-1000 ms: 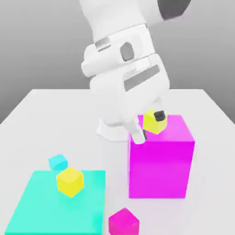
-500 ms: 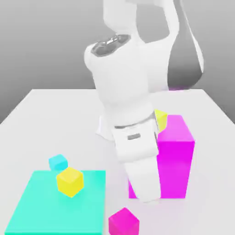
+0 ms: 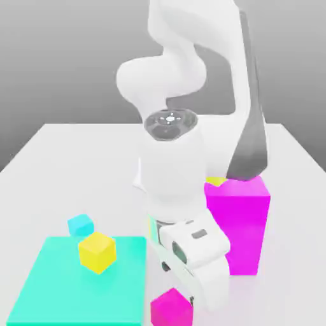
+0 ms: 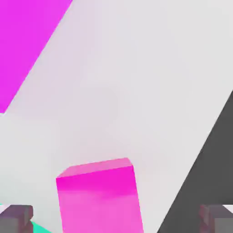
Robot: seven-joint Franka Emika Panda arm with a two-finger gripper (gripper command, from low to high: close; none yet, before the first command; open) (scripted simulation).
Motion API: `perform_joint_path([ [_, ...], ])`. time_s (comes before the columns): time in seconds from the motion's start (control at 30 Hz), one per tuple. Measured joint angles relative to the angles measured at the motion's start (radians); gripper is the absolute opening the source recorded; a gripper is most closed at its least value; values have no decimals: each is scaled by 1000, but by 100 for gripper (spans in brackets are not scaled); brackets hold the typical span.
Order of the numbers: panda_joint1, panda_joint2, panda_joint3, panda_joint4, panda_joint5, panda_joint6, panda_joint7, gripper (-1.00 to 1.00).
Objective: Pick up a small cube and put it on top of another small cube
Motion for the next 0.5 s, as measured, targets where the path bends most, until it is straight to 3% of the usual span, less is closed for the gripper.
perform_joint_path([
  [0.2, -86, 155, 109, 32, 97, 124, -116, 0],
  [0.23, -100, 175, 127, 37, 114, 139, -129, -100],
  [0.5, -85, 153, 108, 32, 95, 122, -116, -100],
])
